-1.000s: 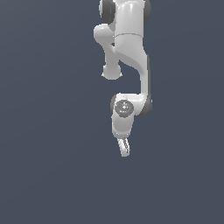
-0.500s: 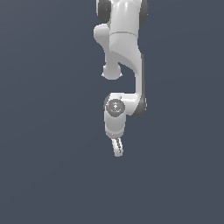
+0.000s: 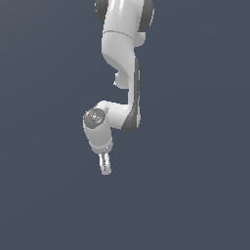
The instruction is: Pick up the object and move it to a goal position.
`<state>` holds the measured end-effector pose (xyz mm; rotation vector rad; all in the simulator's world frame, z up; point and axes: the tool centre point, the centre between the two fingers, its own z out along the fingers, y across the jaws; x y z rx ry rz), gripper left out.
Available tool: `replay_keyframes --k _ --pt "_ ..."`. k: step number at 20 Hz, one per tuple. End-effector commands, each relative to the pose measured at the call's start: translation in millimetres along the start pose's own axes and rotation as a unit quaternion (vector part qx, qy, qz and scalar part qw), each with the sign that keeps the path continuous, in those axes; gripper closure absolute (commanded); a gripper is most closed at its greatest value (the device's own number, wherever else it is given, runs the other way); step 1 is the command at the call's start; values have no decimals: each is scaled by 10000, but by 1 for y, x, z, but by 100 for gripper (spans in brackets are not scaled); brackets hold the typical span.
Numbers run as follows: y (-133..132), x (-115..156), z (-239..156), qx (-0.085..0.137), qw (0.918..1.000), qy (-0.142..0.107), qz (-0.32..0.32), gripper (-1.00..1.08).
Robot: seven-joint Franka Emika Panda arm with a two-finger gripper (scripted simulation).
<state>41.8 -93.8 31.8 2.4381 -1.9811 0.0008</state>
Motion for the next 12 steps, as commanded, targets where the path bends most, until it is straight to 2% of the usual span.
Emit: replay_keyframes --k 1,6,12 --pt "3 22 -4 -1 10000 -3 -10 108" --pt "5 48 -8 -1 10000 -3 -10 108" --pt "4 50 -8 -1 10000 -3 -10 108"
